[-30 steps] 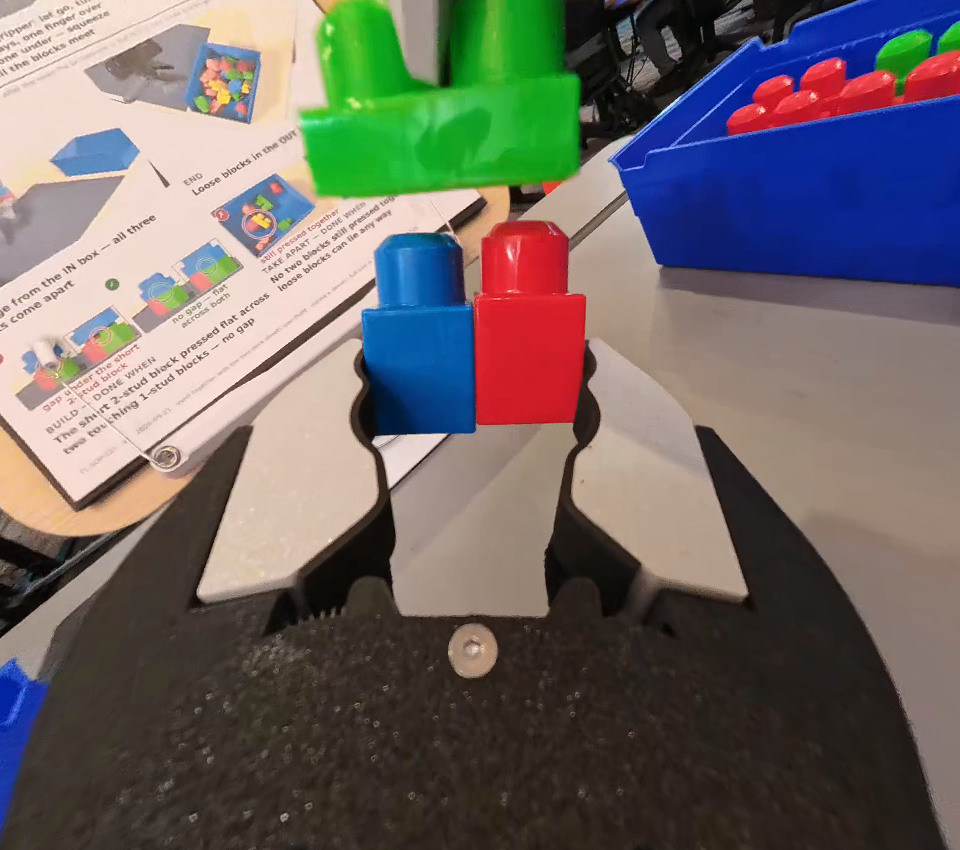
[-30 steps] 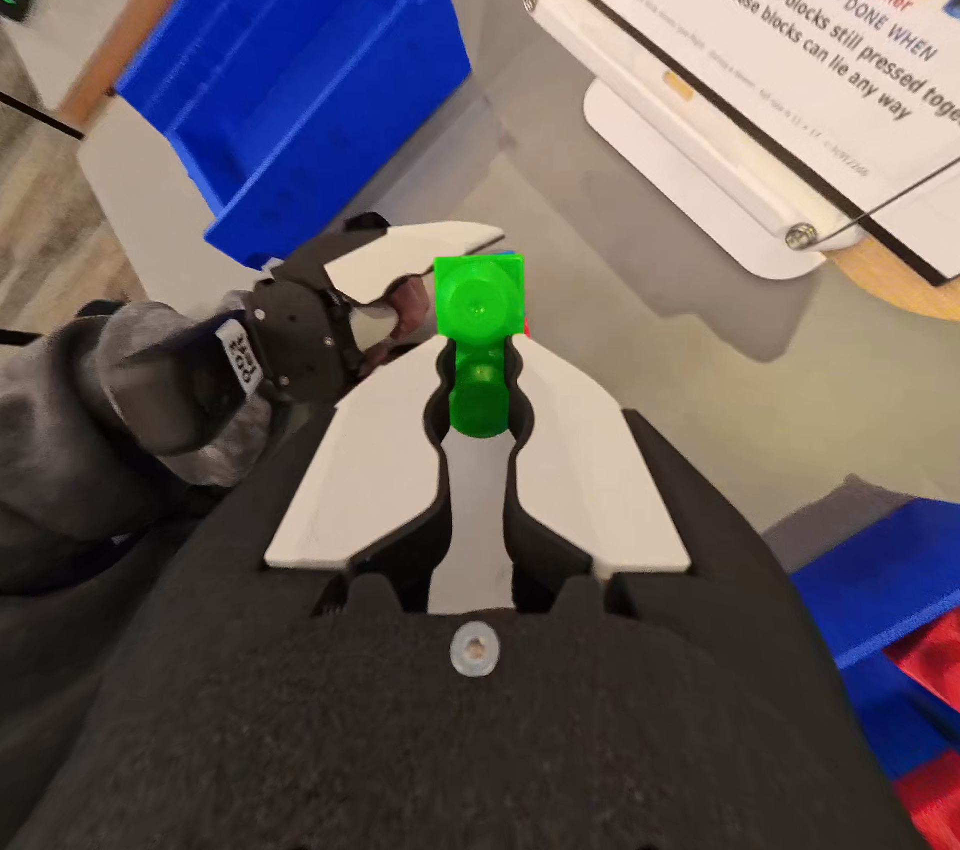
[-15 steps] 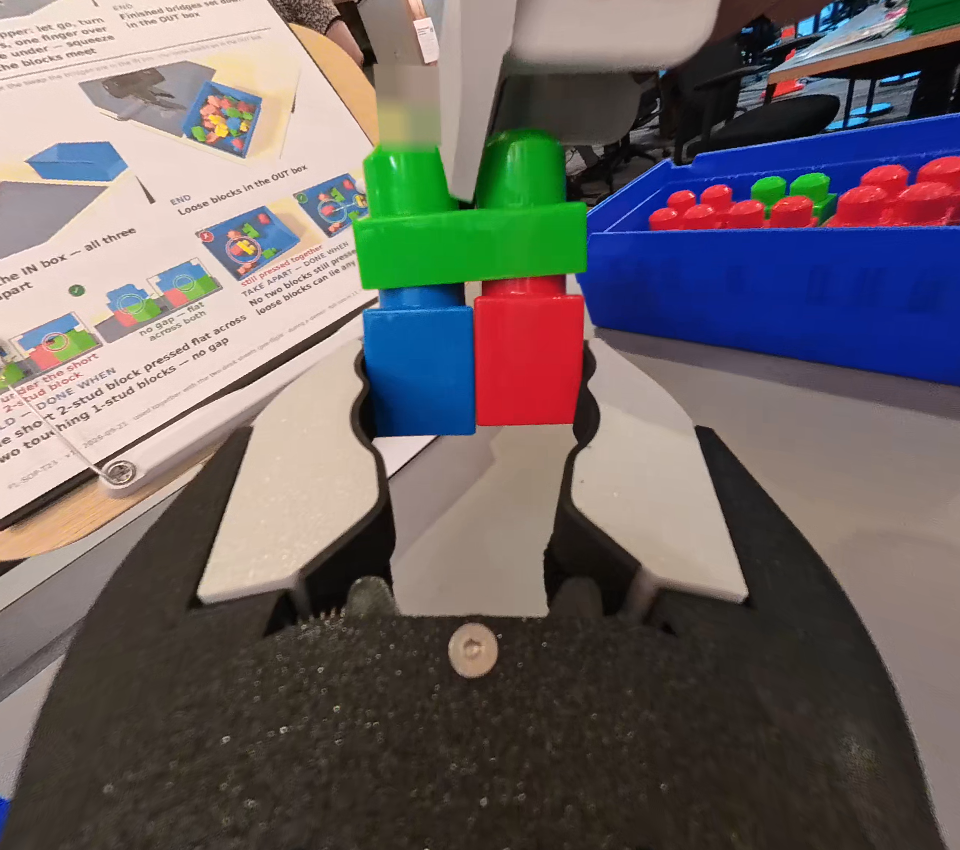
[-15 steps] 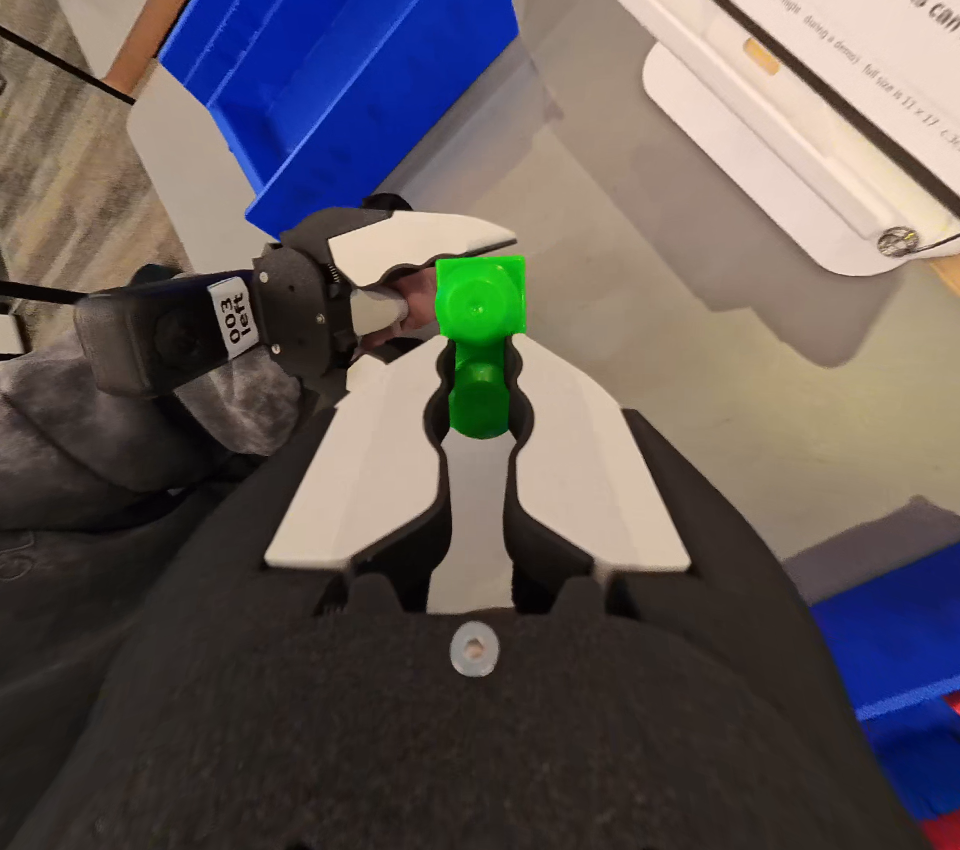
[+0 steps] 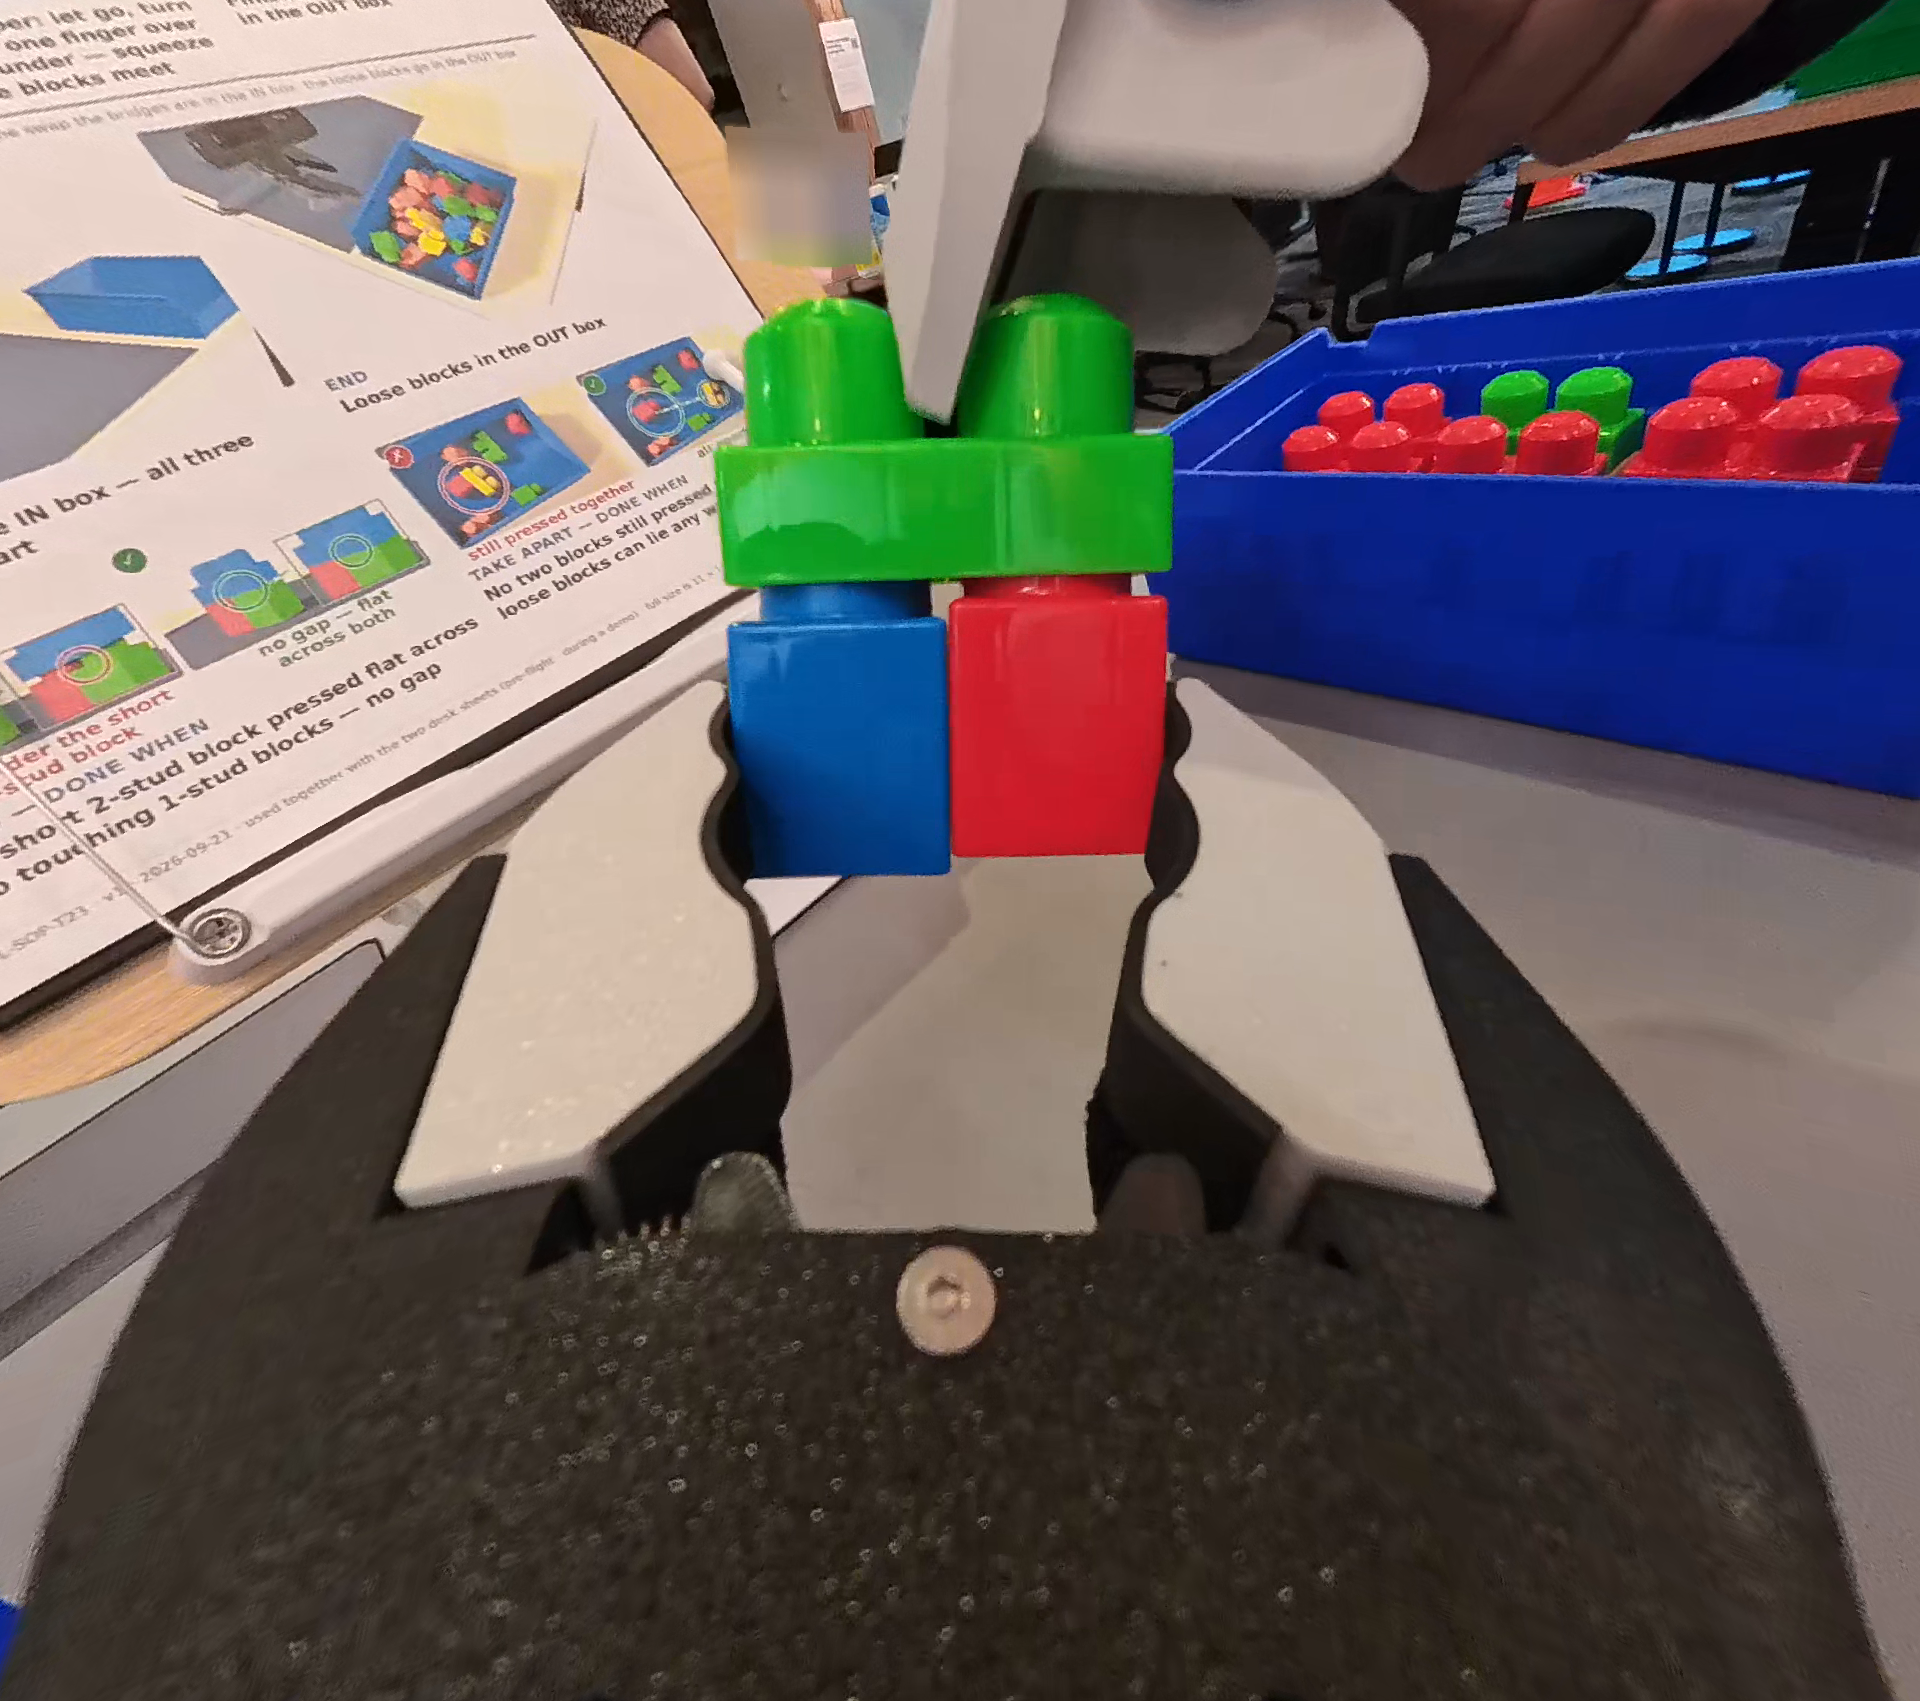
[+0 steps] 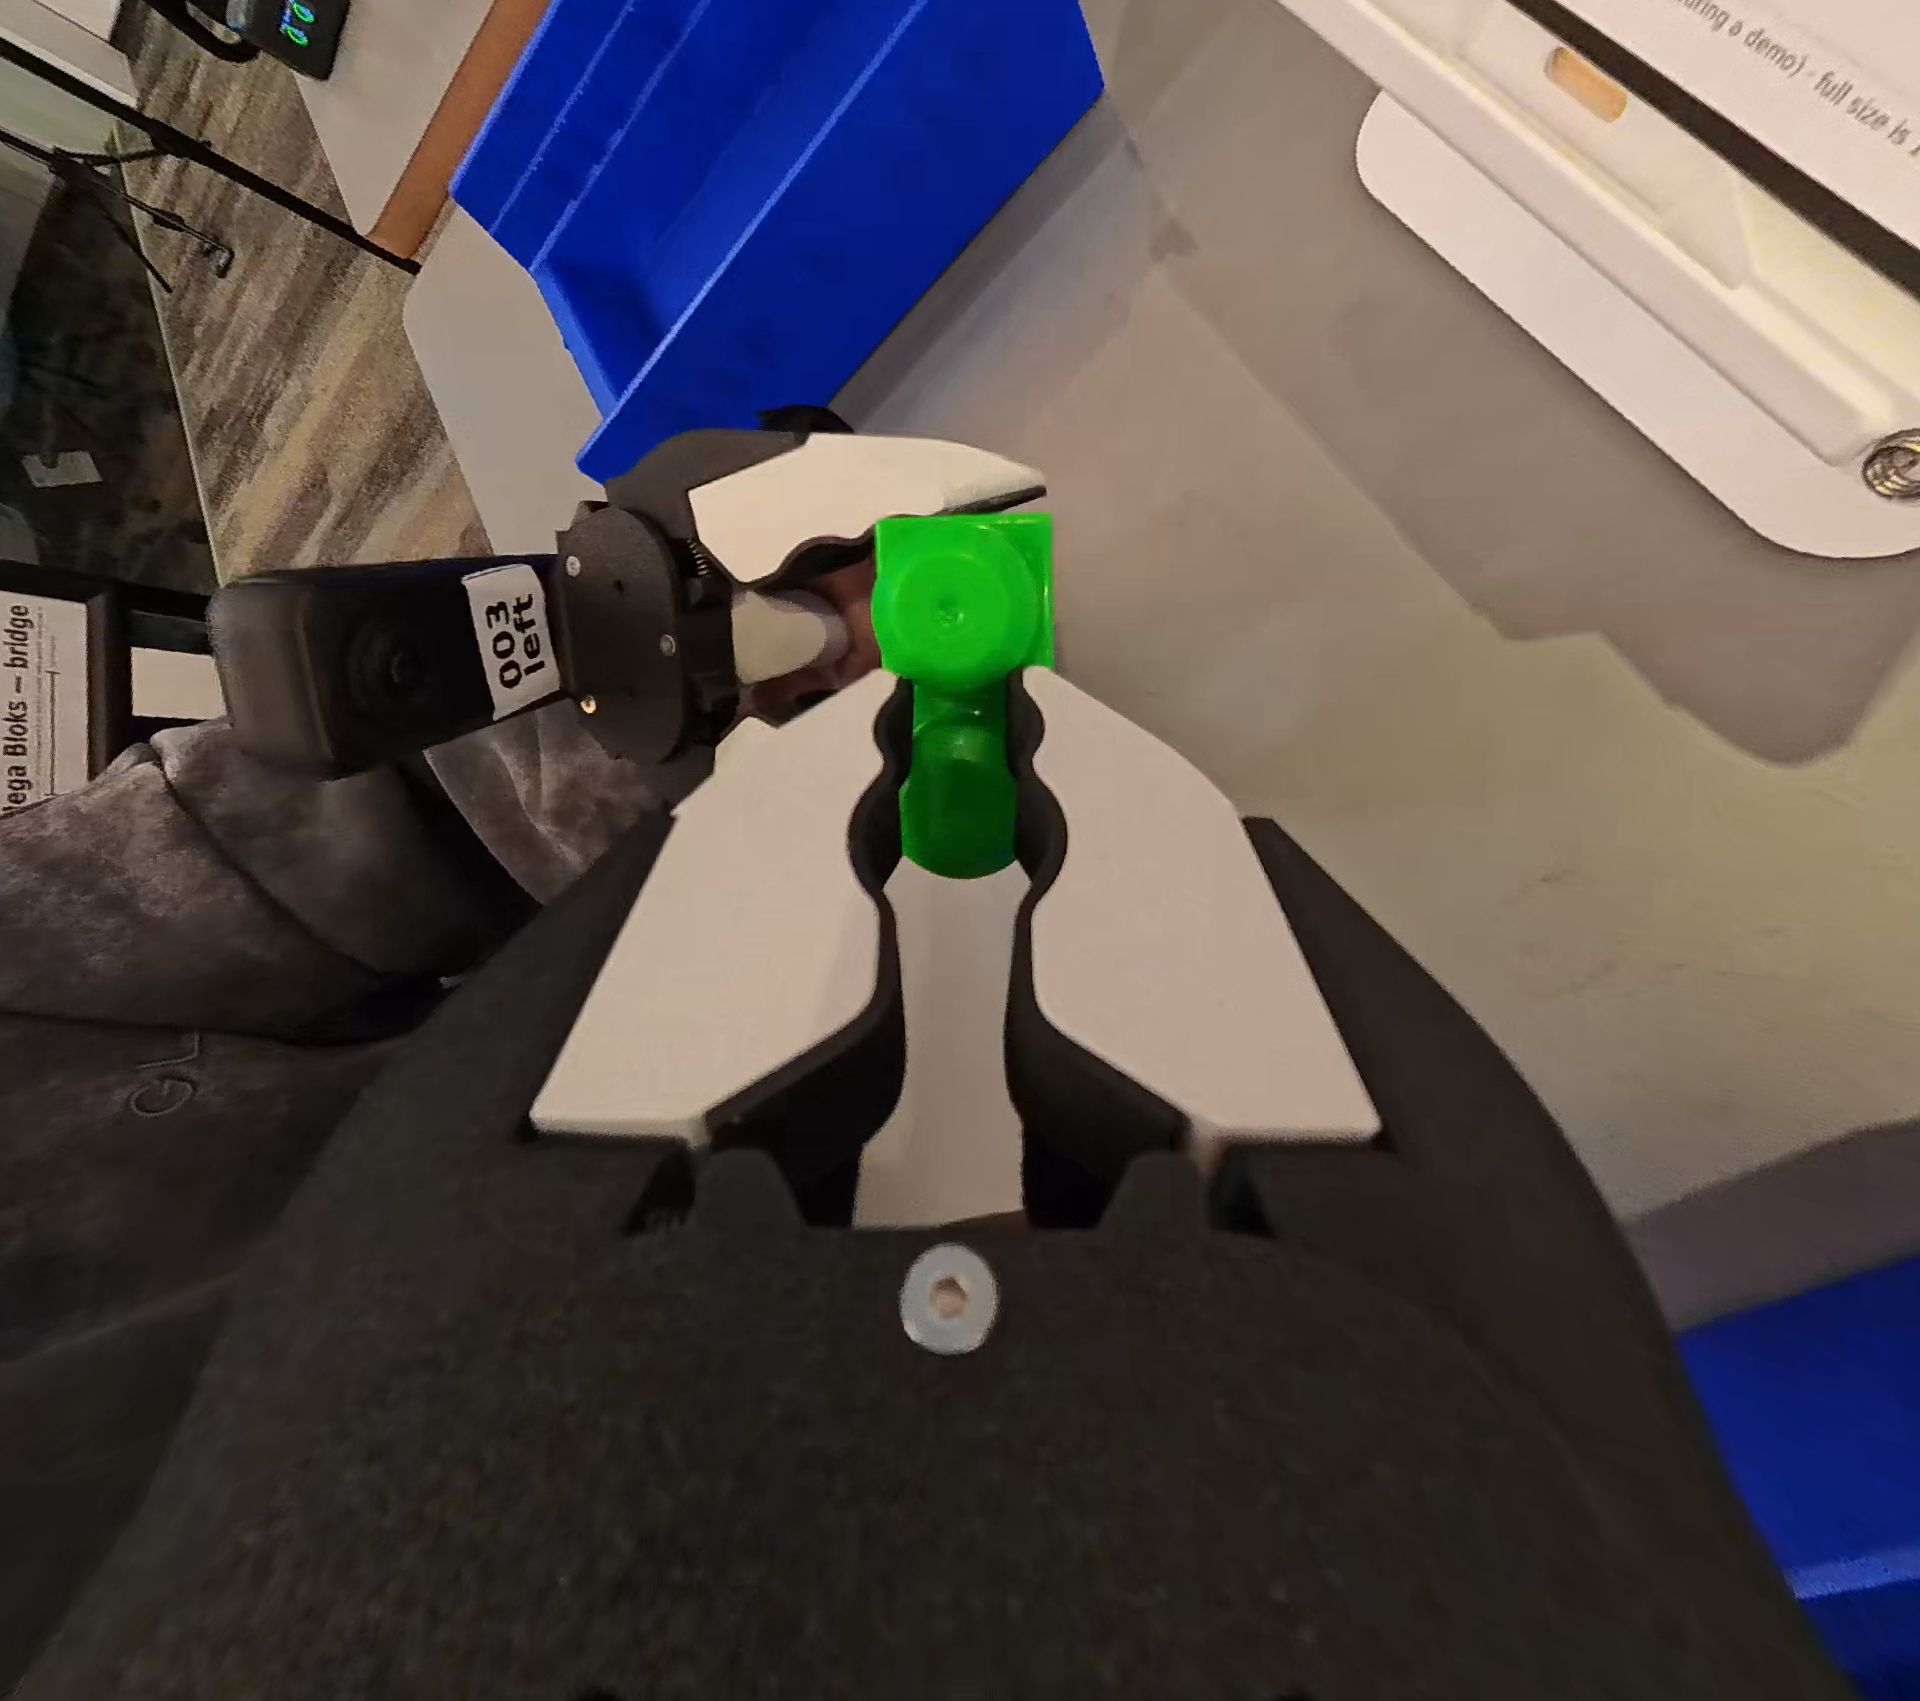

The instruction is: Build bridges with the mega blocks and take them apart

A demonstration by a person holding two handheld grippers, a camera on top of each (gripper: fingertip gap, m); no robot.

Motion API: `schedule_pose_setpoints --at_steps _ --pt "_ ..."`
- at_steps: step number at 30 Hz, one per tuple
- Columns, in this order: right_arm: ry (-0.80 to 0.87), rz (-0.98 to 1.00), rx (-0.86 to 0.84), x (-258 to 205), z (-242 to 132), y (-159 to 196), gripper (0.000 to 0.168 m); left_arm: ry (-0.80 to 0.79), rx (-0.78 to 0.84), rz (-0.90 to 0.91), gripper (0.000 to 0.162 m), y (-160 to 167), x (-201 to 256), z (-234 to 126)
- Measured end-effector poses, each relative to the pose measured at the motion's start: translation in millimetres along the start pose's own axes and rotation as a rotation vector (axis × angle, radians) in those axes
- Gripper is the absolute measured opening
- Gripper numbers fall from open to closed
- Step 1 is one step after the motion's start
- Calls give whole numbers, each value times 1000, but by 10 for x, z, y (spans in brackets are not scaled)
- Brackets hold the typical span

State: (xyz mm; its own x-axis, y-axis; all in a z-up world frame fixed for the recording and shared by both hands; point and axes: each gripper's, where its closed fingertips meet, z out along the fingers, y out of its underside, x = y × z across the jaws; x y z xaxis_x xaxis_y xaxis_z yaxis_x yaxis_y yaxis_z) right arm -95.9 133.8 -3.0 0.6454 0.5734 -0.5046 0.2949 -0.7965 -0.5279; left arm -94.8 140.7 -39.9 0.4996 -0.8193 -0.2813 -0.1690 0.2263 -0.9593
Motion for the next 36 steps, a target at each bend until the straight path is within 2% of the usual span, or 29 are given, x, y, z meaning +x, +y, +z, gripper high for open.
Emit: schedule_pose_setpoints --at_steps 6,7,10,13,15,17,20,24,28,36 --pt "11 -13 0 31 2 -8 18 0 -10 27 74 9 -17 15" --pt "-11 -27 8 -17 -25 -16 22 4 0 32 74 -22 -23 6" --pt "-85 -35 135 -137 -199 -74 51 10 56 17 74 -161 -99 -105" --pt "-318 117 273 -225 -274 -20 75 32 105 -31 74 -237 -191 -228" --pt "-571 268 255 -343 -157 105 91 84 132 -67 74 -279 -184 -267" --pt "-842 404 260 -472 -111 121 97 132 147 -78 74 -307 -136 -282" --pt "-973 450 264 -517 18 125 106 184 162 -43 74 -336 -25 -301" --pt "-1071 441 246 -586 55 73 103 226 173 -6 74 -373 85 -311" --pt "-1083 390 174 -716 131 140 106 229 172 -11 74 -348 62 -306" --pt "-1082 409 201 -622 201 125 99 225 158 -55 74 -264 22 -269"
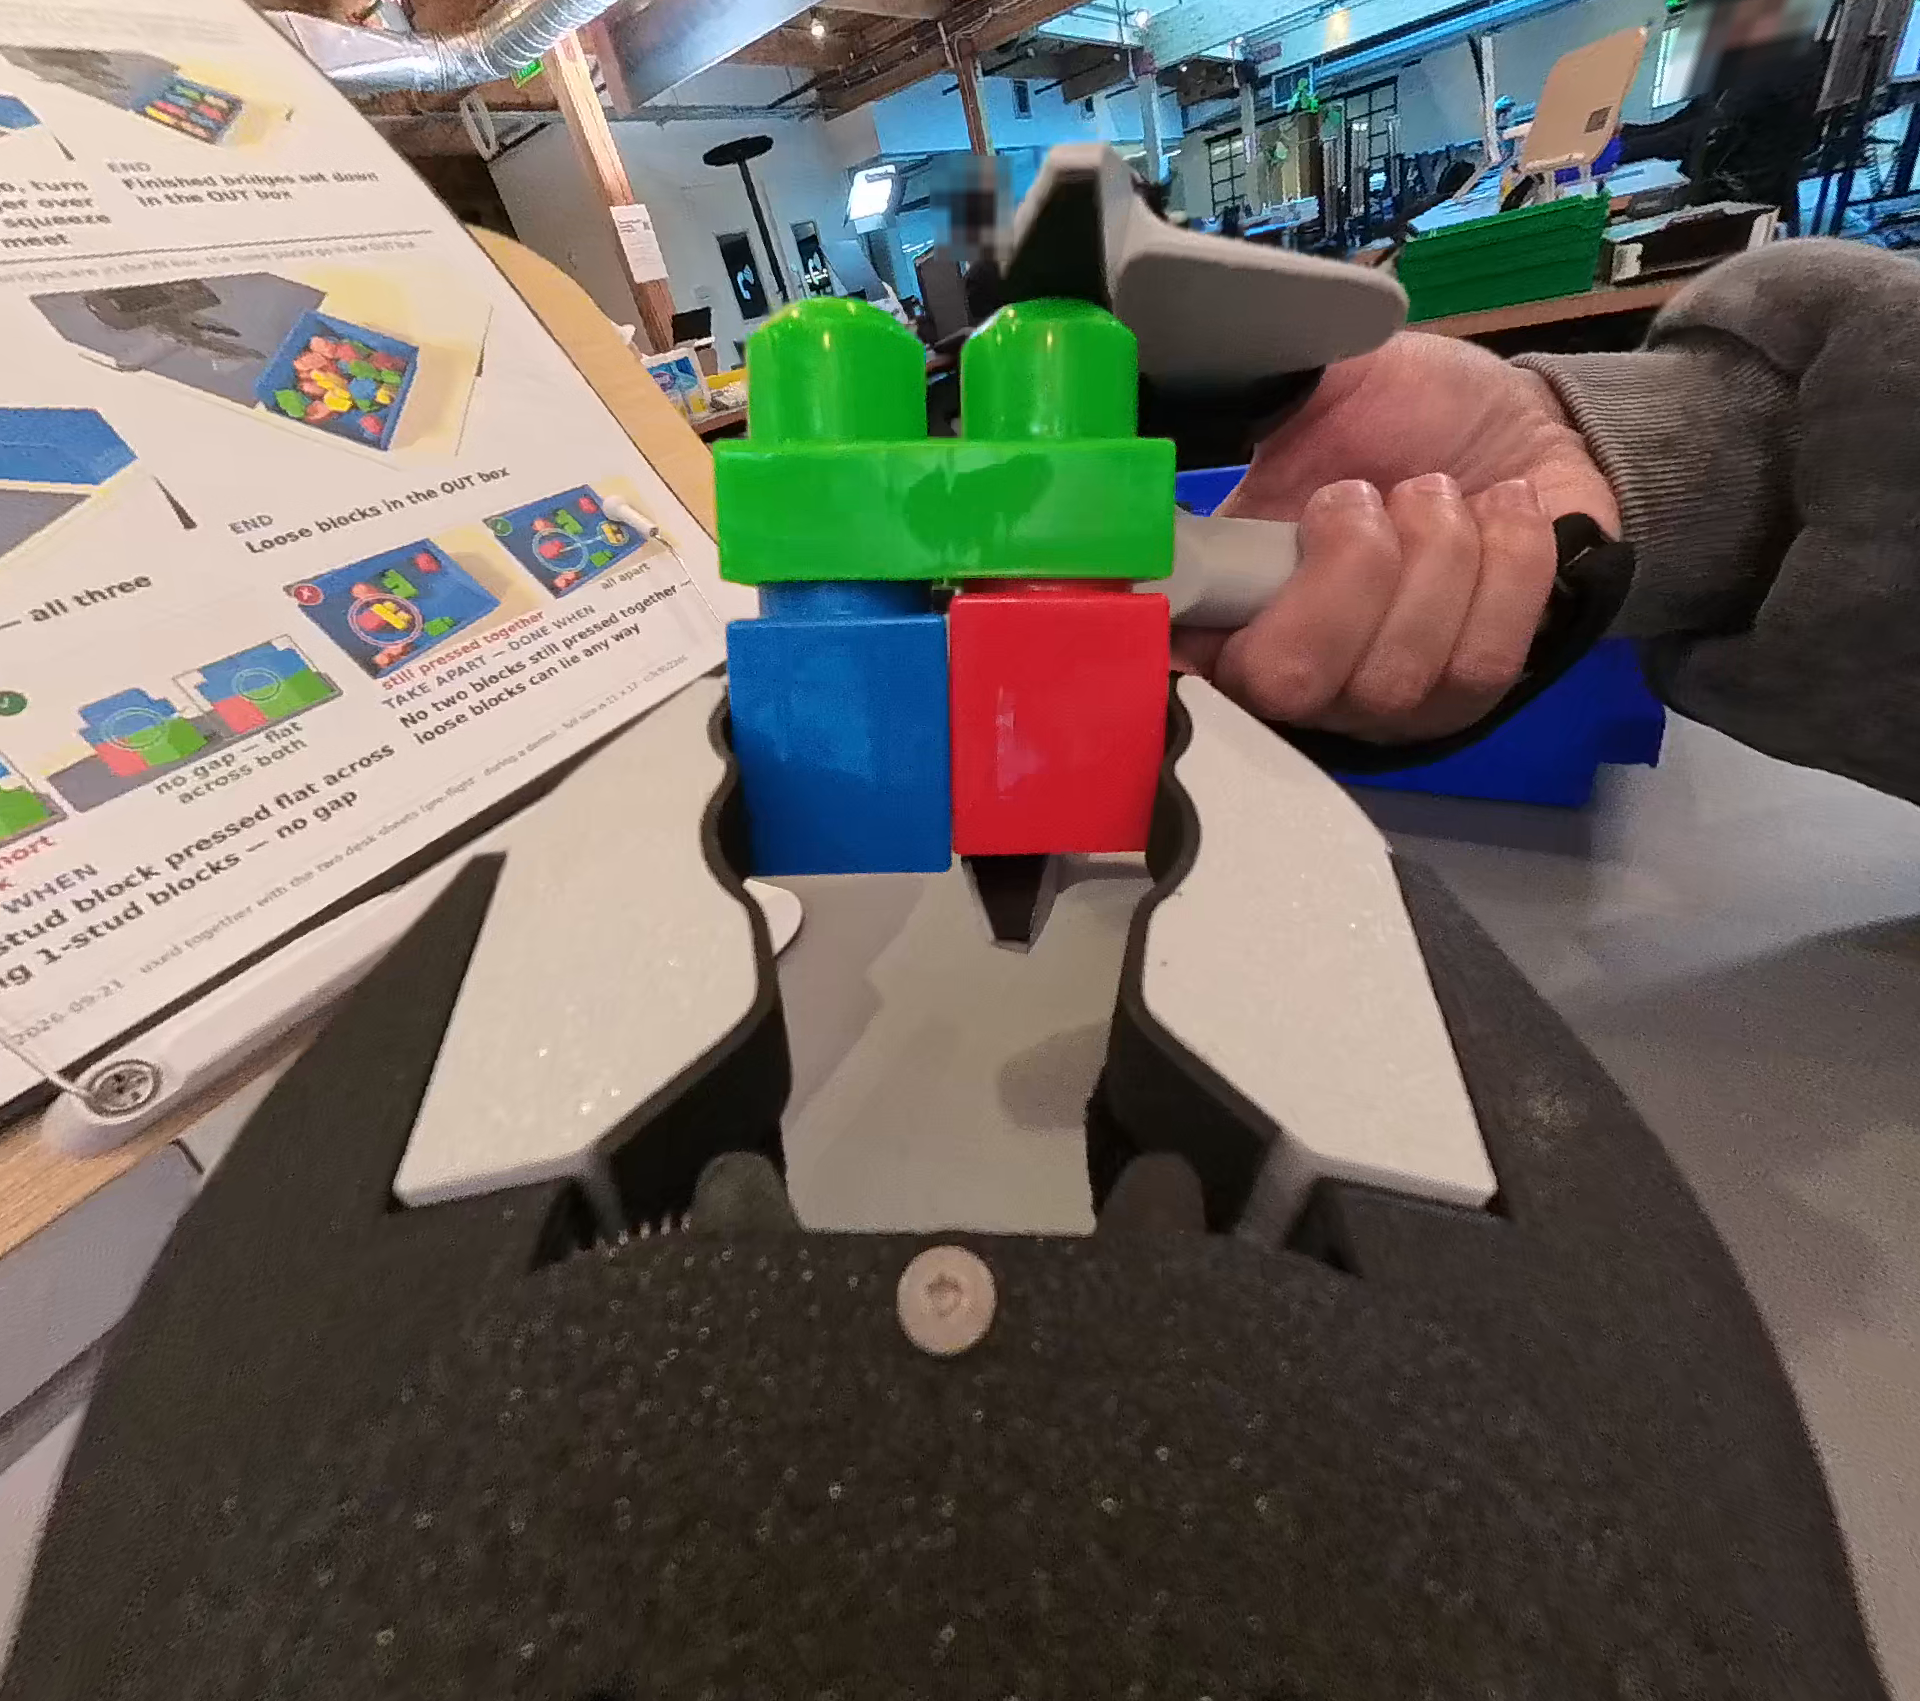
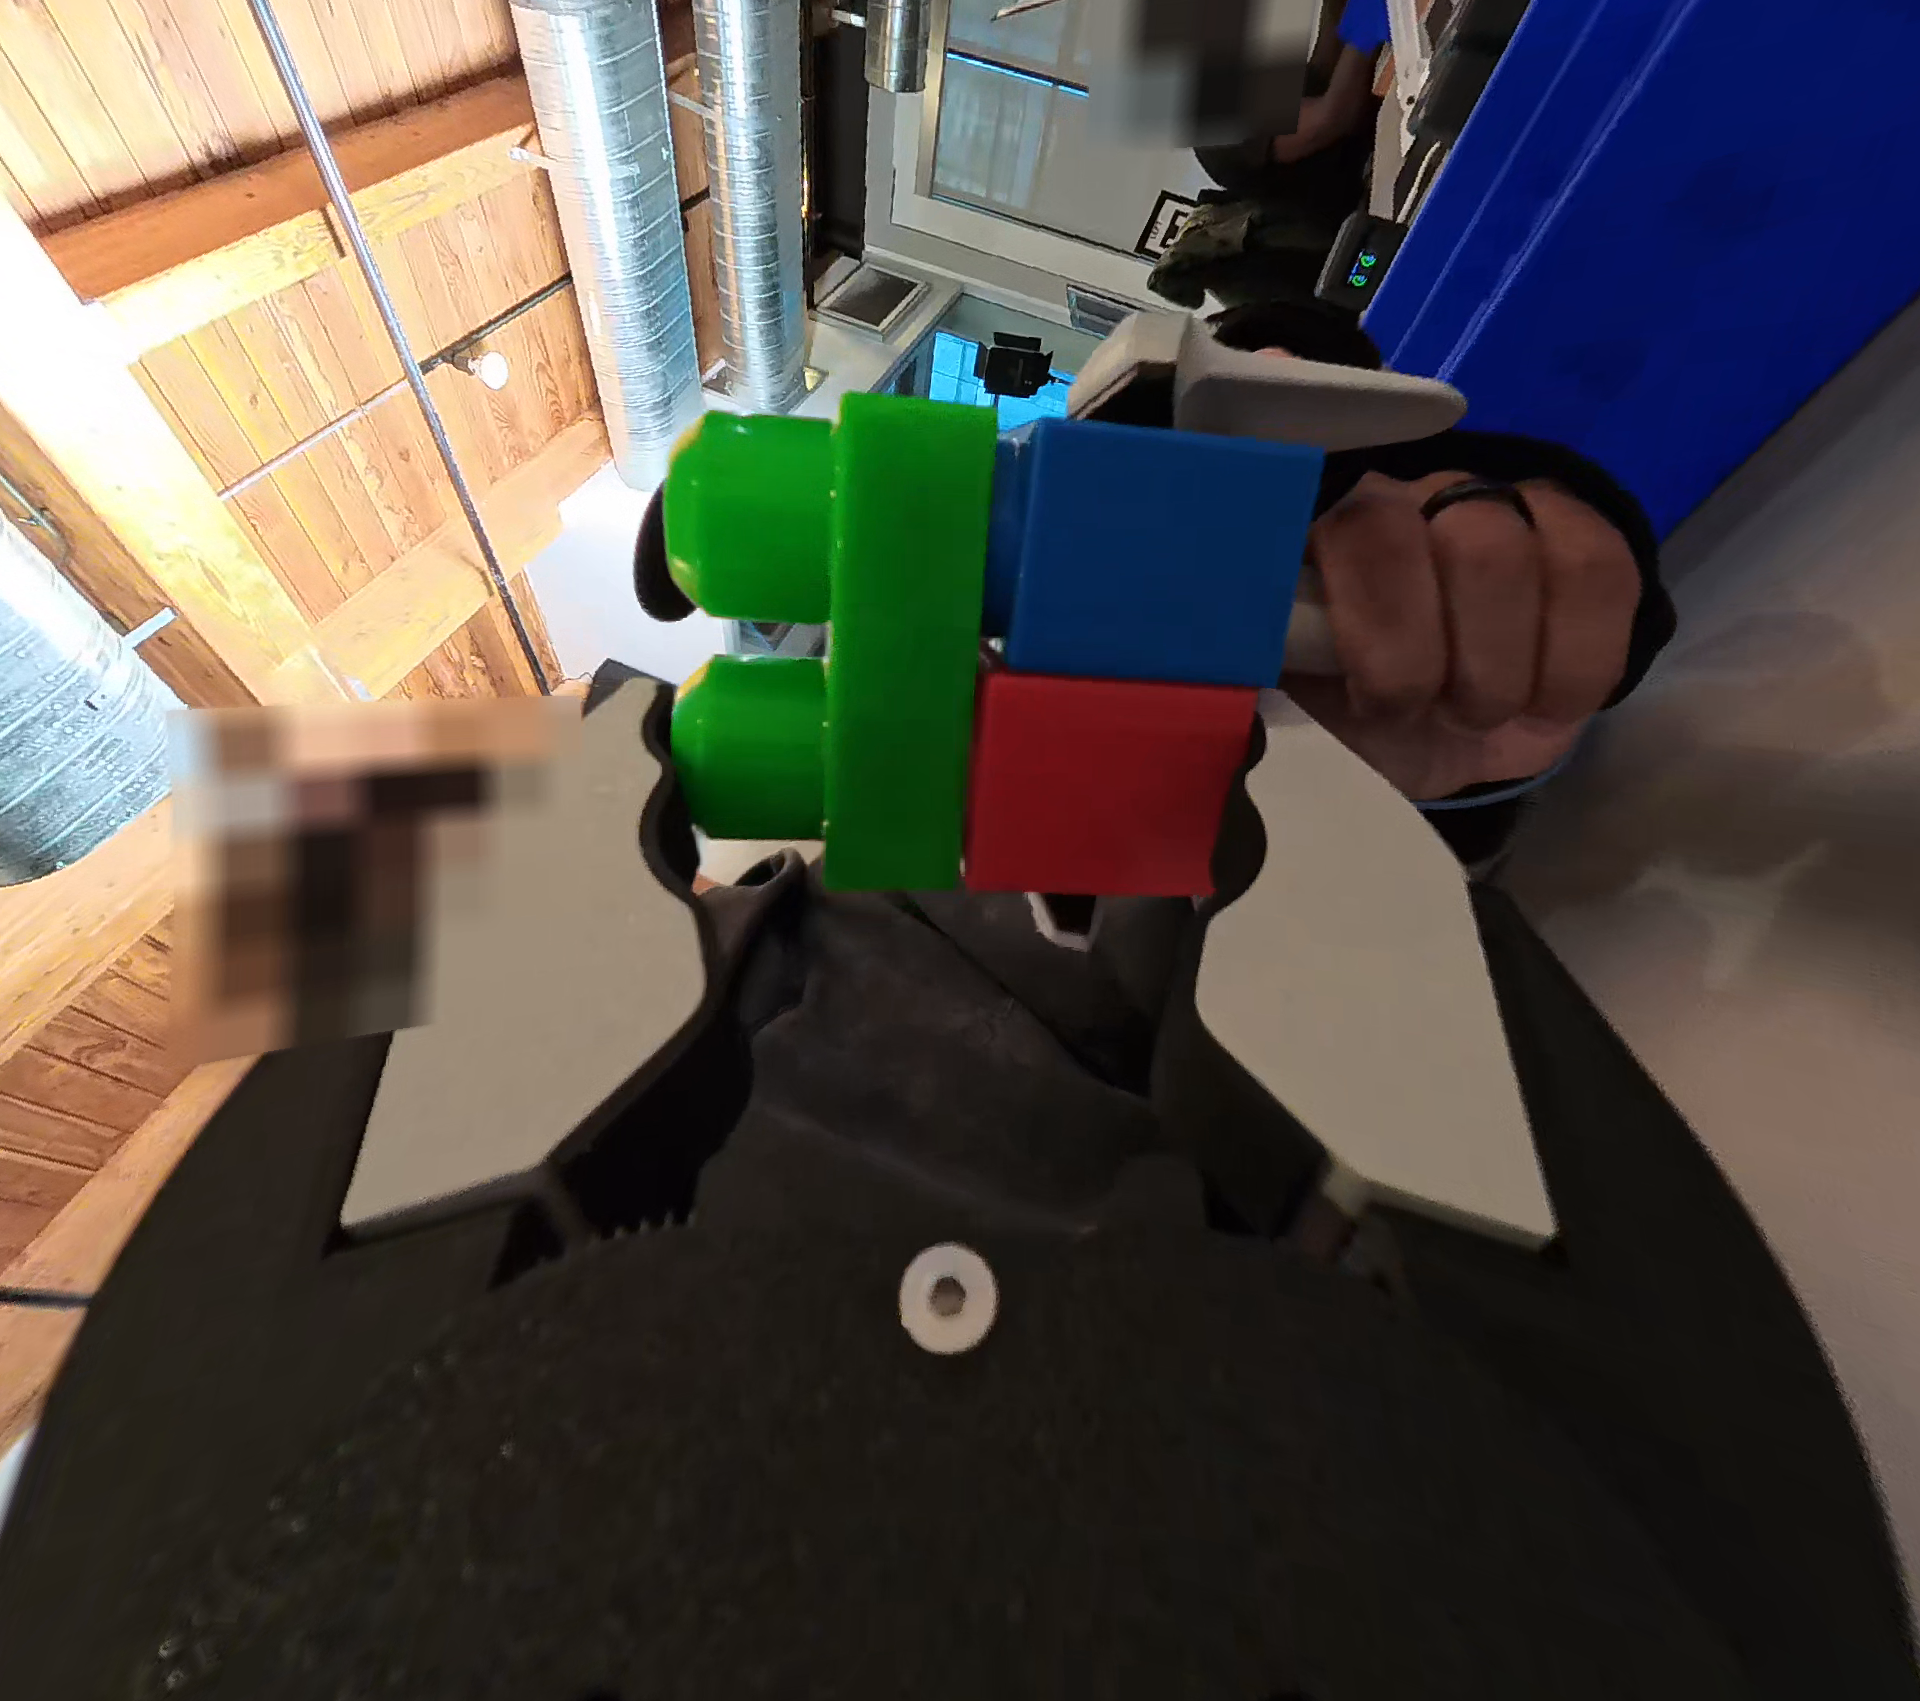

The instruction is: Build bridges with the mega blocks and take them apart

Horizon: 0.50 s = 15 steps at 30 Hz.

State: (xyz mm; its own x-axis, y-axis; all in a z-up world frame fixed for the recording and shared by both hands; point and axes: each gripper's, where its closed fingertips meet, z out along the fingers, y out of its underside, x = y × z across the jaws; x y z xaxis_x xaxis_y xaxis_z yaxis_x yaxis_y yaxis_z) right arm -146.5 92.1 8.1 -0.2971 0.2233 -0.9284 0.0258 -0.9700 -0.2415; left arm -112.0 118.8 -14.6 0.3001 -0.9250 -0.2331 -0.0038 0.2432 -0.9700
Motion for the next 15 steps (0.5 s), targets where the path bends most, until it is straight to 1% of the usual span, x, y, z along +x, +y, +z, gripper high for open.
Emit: schedule_pose_setpoints --at_steps 6,7,9,10,13,15 --pt "25 -37 4 57 -59 40 98 13 -25 12 74 77 40 40" --pt "29 -39 1 58 -62 50 100 17 -30 14 74 83 47 44" --pt "51 -42 -1 68 -69 57 101 22 -39 15 74 93 57 49" --pt "54 -36 1 69 -67 59 98 24 -41 16 74 95 59 50" --pt "44 2 3 50 -59 66 98 42 -41 -10 74 77 79 43" --pt "55 -15 5 29 -42 72 98 46 -34 1 74 49 80 33"
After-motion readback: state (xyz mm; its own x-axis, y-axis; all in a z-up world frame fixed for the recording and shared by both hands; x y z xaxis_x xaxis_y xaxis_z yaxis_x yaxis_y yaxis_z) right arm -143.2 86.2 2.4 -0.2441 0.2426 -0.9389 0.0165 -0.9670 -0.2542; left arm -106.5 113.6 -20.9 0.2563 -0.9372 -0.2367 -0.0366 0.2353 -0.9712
